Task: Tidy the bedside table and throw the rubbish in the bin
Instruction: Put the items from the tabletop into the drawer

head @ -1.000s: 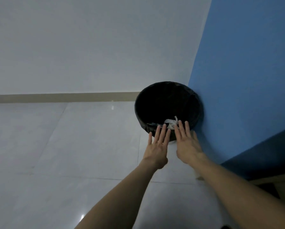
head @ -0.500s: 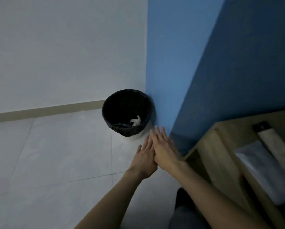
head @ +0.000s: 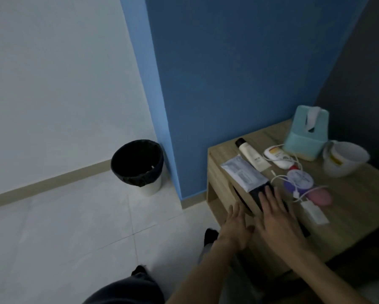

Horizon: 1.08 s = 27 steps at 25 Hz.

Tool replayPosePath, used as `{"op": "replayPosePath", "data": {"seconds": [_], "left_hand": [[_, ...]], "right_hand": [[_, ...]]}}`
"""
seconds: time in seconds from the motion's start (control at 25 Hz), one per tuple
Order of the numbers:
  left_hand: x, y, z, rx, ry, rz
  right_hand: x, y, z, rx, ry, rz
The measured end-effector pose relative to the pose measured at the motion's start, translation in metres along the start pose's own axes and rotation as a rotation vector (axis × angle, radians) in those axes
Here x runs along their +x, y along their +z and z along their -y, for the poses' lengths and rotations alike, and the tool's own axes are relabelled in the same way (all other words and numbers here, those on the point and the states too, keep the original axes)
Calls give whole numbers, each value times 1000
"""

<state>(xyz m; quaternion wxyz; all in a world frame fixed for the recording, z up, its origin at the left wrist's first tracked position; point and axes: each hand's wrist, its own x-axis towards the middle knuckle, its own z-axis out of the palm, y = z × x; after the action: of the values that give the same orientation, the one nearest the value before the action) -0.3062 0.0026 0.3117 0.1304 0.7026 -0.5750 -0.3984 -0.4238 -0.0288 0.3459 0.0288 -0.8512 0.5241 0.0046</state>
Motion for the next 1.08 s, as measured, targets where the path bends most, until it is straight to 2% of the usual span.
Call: {"op": "replayPosePath", "data": {"seconds": [0.08, 0.2, 0.32, 0.56, 0.76, 0.88, 1.08], "left_hand": [[3, 10, -17, -89, -14, 9], [11, 18, -27, -258, -100, 5], [26, 17, -27, -389, -154, -70], [63, 13, -27, -146, -296, -183], [72, 15, -46, -314, -370, -220], [70, 9, -45, -391, -357, -204], [67, 3, -23, -538, -284, -83]], "right_hand": [[-12, 12, -31, -23, 79, 63], [-19, 30, -54, -19, 59, 110], [-17, 27, -56, 39, 54, 131], [-8, 29, -53, 70, 110, 27], [-6, 34, -55, 57, 93, -66], [-6, 38, -57, 47, 89, -84], [-3, 40, -57, 45, 94, -88]]}}
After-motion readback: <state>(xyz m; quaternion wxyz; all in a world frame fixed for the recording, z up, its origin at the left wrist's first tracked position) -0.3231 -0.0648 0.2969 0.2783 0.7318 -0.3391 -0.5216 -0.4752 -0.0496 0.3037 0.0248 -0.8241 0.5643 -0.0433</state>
